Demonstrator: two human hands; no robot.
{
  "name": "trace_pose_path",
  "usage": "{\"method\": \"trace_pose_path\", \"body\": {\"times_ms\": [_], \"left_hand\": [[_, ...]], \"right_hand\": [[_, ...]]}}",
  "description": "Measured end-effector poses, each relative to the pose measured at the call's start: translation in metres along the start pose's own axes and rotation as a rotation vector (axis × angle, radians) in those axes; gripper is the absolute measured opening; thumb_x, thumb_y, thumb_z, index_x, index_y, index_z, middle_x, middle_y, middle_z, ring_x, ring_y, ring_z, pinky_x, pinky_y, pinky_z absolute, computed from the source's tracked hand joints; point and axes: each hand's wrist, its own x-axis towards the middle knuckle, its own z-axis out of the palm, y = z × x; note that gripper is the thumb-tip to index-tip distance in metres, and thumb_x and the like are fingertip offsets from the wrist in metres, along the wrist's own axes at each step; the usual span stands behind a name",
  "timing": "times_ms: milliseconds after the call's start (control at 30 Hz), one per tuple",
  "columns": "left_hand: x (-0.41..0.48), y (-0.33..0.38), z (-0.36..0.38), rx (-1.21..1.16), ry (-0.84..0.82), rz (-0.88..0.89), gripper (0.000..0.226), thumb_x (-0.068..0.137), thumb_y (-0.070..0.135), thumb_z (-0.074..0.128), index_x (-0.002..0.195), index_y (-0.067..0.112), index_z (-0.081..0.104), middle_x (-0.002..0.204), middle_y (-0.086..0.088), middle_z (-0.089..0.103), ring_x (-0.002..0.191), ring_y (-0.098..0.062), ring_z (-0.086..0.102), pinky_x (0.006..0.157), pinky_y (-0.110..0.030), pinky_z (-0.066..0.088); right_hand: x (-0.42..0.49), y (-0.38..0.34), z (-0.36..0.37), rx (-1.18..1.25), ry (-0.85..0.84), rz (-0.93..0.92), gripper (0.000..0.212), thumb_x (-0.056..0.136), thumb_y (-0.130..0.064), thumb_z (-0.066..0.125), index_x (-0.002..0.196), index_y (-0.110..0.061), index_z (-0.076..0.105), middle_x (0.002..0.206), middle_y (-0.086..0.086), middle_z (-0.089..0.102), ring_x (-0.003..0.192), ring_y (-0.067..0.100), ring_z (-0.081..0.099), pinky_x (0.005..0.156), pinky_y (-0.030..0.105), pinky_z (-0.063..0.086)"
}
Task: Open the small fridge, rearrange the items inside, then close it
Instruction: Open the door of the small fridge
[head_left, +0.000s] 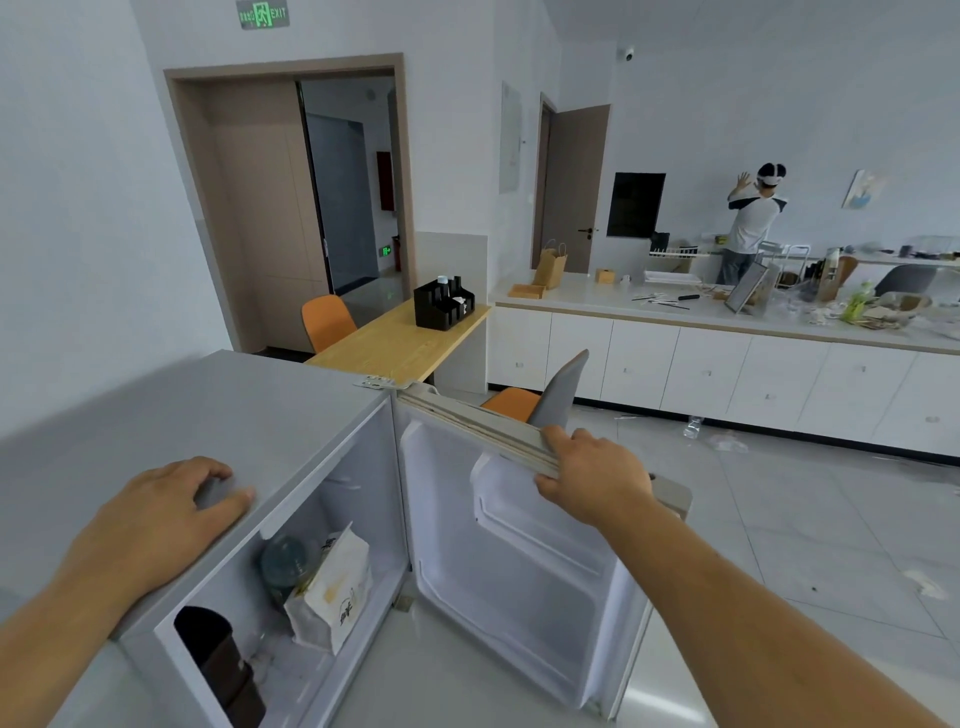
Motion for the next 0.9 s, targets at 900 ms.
{"method": "trace_pose_path", "body": {"times_ms": [900], "left_hand": [[-0.013, 0.027, -0.021, 0.009, -0.042, -0.031, 0.054, 0.085, 0.078, 0.047, 0.119, 0.039, 0.059, 0.126, 0.006, 0.065, 0.113, -0.019, 0.055, 0.092, -0.044, 0.05]], "right_hand": [[0.036, 0.037, 0.012, -0.068, 0.073, -0.025, 0.059, 0.082, -0.067, 0.052, 0.129, -0.031, 0.047, 0.107, -0.004, 0.058, 0.096, 0.021, 0.054, 0.073, 0.038, 0.049]]}}
